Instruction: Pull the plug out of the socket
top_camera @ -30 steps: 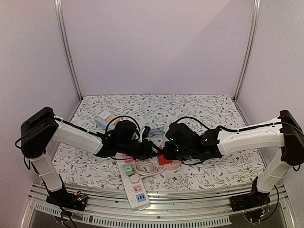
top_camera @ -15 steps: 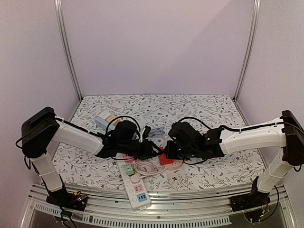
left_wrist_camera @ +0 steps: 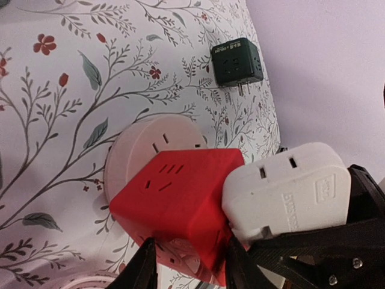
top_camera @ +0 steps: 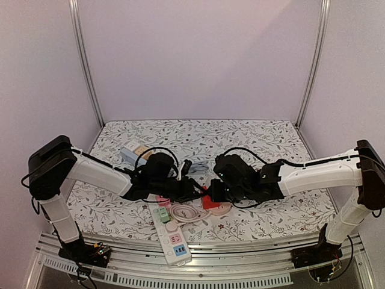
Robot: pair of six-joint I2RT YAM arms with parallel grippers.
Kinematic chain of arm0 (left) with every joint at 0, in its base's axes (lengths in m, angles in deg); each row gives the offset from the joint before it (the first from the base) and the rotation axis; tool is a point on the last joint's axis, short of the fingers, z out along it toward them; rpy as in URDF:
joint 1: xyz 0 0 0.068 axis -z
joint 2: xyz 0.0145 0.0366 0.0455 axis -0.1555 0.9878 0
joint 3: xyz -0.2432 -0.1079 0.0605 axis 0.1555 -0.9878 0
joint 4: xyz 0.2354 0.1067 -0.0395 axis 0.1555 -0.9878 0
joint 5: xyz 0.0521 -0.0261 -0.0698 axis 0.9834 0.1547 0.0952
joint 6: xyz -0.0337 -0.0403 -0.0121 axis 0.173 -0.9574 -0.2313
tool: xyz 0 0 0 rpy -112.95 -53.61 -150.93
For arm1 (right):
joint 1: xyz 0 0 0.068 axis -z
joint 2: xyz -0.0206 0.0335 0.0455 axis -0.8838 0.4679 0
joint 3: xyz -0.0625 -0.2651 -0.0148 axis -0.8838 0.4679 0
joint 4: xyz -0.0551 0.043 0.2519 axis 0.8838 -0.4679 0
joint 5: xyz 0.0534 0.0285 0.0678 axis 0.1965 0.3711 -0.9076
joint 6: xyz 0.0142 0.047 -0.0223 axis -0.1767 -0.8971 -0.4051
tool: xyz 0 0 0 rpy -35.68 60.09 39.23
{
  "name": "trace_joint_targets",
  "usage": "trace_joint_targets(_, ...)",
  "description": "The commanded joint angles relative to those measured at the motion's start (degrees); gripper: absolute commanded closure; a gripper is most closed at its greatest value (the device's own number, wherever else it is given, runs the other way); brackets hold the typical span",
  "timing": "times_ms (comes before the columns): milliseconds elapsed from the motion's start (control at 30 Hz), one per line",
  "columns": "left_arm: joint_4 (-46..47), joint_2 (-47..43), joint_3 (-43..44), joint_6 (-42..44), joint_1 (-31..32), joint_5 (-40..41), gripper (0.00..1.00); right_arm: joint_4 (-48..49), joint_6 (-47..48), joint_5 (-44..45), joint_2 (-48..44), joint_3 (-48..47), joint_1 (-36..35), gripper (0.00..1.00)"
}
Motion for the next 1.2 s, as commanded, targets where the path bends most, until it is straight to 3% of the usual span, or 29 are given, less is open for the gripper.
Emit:
trace_joint_targets(0, -4.59, 3.14, -0.12, 0.52, 0.97, 1.04, 0.63, 2.13, 2.86, -0.48, -1.75, 0.57, -1.71, 1.00)
trace_joint_targets(767, -4.24, 4.33, 0.21, 0.10, 0.53, 0.86, 0.64, 5.85, 7.42, 1.63, -5.44, 3.94, -4.76, 1.00)
trace_joint_targets(1167, -4.71, 4.64, 0.38, 0.80, 0.53, 0.34, 0.65, 0.63, 0.57, 5.20, -4.85, 2.38, -2.64, 1.00)
